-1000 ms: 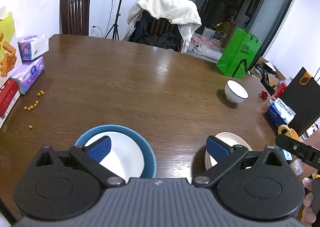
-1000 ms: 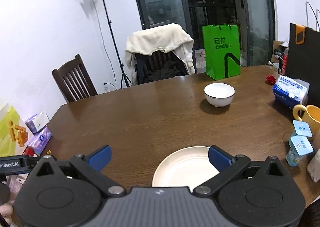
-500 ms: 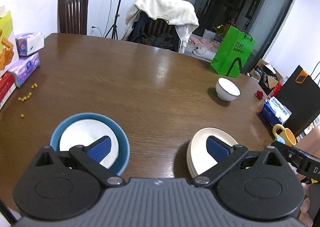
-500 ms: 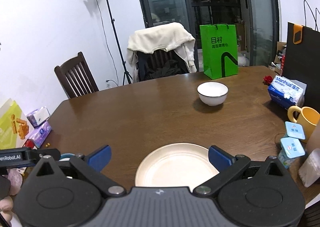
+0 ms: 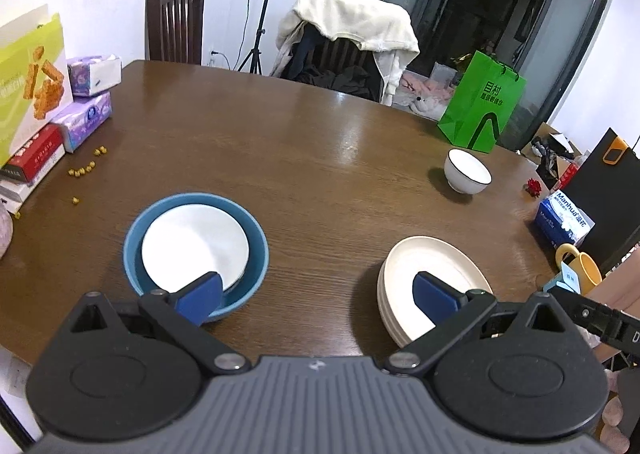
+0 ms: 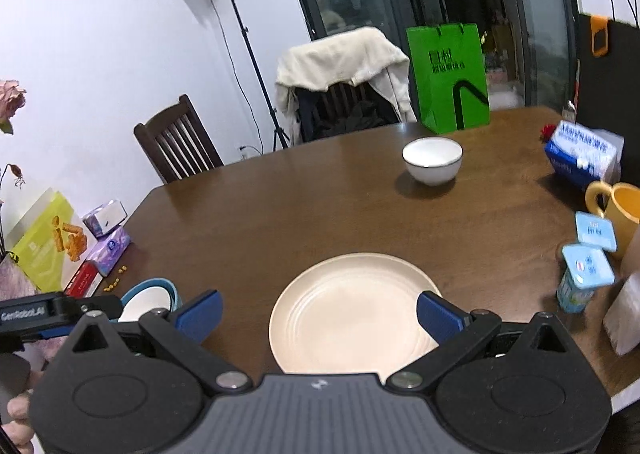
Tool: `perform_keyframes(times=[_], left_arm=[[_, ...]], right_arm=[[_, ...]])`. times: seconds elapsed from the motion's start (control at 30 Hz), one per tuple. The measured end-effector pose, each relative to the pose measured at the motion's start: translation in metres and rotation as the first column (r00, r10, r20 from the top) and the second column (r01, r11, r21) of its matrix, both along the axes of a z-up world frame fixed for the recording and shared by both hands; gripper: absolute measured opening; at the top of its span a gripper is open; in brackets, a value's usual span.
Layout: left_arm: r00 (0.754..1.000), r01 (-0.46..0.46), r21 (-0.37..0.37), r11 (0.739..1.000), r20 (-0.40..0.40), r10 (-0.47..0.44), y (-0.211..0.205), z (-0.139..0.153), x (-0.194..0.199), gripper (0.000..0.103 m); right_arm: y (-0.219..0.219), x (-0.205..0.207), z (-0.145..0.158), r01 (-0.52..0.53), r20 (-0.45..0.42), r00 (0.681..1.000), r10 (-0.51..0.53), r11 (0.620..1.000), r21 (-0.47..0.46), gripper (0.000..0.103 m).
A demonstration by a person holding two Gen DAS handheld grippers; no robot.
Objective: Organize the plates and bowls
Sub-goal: 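Move both open grippers to the small white bowl by the green bag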
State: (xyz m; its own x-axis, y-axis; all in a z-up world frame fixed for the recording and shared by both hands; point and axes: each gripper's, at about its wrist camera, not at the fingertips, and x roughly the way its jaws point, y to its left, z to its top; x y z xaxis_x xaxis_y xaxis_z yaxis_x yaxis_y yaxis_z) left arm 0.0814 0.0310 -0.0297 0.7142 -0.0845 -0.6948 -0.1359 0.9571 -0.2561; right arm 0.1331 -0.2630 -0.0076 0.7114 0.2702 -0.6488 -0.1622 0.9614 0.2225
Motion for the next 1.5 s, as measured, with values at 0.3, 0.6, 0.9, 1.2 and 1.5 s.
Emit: perform_keyframes(times=[0.3,0.6,0.9,1.2,1.5], left_arm=[[0.997,0.054,-0.018,0.998,0.058,-0.053,0.031,0.009,0.004,0.103],[0.995,0.09,-0.012,0.996,0.047,-0.089,0.052,-0.001,0.019,0.103],[0.997,0.061,-0.025,0.998,0.054,-0.06,0.029,0.008,0.073,0.103],[0.994,0.112,-0.025,0.993,0.018,-0.111,-0.042,0.011,0.173,0.103],[0.975,0.21,0.012,0.978,-0.073,-0.209,-0.123,-0.003,0.282,0.103]], right_arm=[[0.011,0.007,0.016,0.093,0.02,0.995,-0.093,0.996,-0.011,0.103],[0.012,0.015,0.027,0.207,0.028,0.978,-0.205,0.975,-0.081,0.103],[-0.018,0.073,0.033,0.219,-0.016,0.975,-0.221,0.972,-0.087,0.103],[-0.066,0.178,0.024,0.196,-0.091,0.975,-0.204,0.977,-0.089,0.103],[-0.104,0.28,-0.01,0.157,-0.165,0.971,-0.172,0.982,-0.101,0.103]])
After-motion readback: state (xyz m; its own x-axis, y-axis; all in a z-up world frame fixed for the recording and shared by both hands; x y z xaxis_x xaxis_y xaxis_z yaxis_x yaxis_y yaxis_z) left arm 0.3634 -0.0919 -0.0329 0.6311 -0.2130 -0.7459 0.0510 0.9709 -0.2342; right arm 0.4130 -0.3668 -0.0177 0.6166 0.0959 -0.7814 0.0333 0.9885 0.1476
